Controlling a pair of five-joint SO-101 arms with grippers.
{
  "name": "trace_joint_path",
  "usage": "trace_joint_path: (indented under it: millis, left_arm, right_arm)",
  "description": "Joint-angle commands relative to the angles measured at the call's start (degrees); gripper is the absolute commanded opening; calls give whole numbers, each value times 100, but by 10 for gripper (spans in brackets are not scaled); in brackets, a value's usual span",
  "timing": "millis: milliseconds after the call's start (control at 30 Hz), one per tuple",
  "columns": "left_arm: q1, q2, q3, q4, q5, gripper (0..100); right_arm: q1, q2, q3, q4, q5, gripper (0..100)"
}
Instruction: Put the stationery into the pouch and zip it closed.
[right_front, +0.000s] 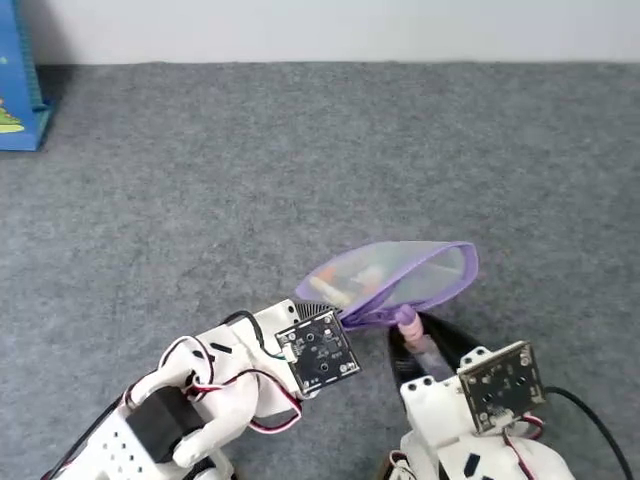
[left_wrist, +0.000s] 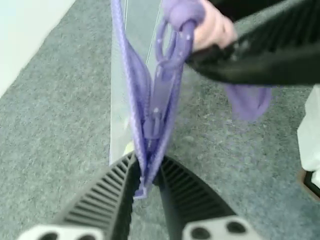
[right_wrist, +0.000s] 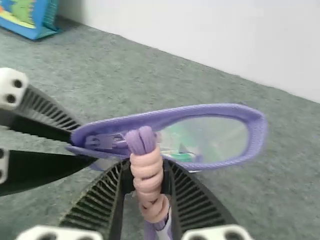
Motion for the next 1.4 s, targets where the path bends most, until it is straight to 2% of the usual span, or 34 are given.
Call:
trace_joint_path:
  millis: [0,200,433,633,967,1067,1167,1367]
  left_arm:
    - [-26,-79,-330,123,79,9]
    - [-237,-290,-303,264,44,9]
    - [-440,-1644,-110,844,35,9]
    - [-440,-2391,84,1319,35,9]
    - [-440,-2567,136,1204,35,17]
    - [-440,-2567,154,1064,88,134]
    - [-440,-2541,154,941,642,258]
    - [-440,-2523,567,378,607,261]
  right_arm:
    - [426,171,-308,-189,202,7]
    - [1165,171,-308,-338,712,7]
    - [2457,171,-70,-760,1371,7]
    - [3011,163,580,-1332,1398,7]
    - [3002,110,633,-1358,1398,7]
    - [2853,110,624,-1349,1389,7]
    - [2352,101,624,-1191,1187,7]
    - [1648,101,624,-954,844,7]
